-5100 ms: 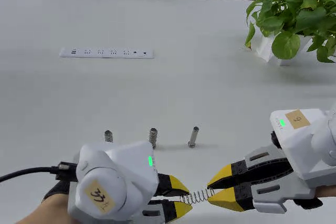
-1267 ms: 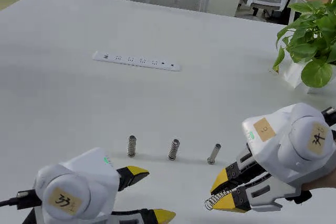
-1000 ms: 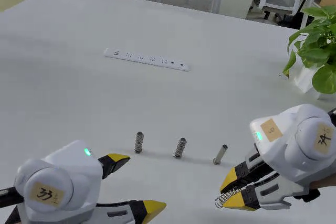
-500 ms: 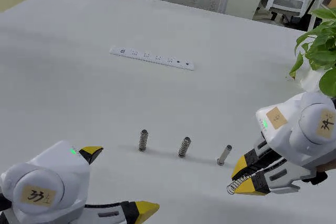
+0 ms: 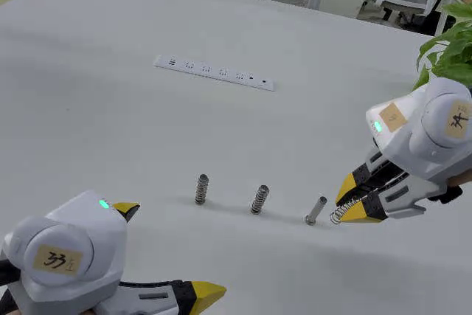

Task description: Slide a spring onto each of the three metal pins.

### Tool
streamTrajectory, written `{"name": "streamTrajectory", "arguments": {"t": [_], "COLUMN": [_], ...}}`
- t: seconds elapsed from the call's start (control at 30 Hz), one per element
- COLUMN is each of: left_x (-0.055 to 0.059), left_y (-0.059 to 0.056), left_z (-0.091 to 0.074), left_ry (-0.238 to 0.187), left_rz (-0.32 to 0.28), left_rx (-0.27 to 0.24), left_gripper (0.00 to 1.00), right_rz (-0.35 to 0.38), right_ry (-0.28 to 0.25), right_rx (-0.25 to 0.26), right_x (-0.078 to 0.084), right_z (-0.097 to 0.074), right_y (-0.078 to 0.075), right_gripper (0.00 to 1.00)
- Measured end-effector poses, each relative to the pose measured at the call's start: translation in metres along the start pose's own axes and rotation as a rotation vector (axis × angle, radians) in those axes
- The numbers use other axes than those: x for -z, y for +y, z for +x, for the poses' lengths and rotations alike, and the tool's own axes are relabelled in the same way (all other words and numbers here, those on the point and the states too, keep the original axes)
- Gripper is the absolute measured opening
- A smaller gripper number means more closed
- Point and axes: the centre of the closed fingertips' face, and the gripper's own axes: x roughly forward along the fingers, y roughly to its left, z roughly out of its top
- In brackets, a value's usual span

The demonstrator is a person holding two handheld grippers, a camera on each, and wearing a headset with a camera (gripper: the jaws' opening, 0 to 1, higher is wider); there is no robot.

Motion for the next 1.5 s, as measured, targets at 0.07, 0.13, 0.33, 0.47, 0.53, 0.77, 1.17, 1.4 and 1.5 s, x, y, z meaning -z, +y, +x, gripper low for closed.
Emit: {"name": "streamTrajectory", "arguments": {"t": [0.07, 0.13, 0.33, 0.47, 0.53, 0.77, 1.17, 1.4, 1.5], "left_x": [0.000, -0.001, 0.002, 0.005, 0.006, 0.008, 0.014, 0.015, 0.015], "left_y": [-0.001, -0.001, -0.002, -0.004, -0.004, -0.004, -0.007, -0.007, -0.006], "left_z": [0.000, 0.000, 0.000, 0.000, -0.001, -0.001, 0.001, 0.002, 0.002], "left_ry": [0.005, 0.005, 0.022, 0.026, 0.030, 0.038, 0.050, 0.053, 0.054], "left_rz": [0.004, 0.007, 0.018, 0.011, 0.011, 0.004, -0.010, -0.013, -0.016], "left_rx": [0.003, 0.007, 0.009, 0.009, 0.010, 0.009, 0.018, 0.018, 0.018], "left_gripper": [0.99, 0.99, 0.99, 0.99, 0.99, 0.99, 0.99, 0.98, 0.98], "right_rz": [-0.006, -0.013, -0.039, -0.052, -0.065, -0.070, -0.081, -0.086, -0.096], "right_ry": [0.010, 0.022, 0.050, 0.064, 0.081, 0.095, 0.115, 0.122, 0.138], "right_rx": [0.004, 0.011, 0.014, 0.021, 0.018, -0.006, -0.024, -0.040, -0.047], "right_x": [0.001, 0.002, 0.003, 0.004, 0.006, 0.008, 0.011, 0.012, 0.014], "right_z": [0.000, 0.000, 0.003, 0.008, 0.011, 0.017, 0.024, 0.029, 0.034], "right_y": [-0.005, -0.011, -0.022, -0.031, -0.032, -0.032, -0.032, -0.031, -0.031], "right_gripper": [0.08, 0.08, 0.08, 0.08, 0.08, 0.08, 0.08, 0.08, 0.08]}}
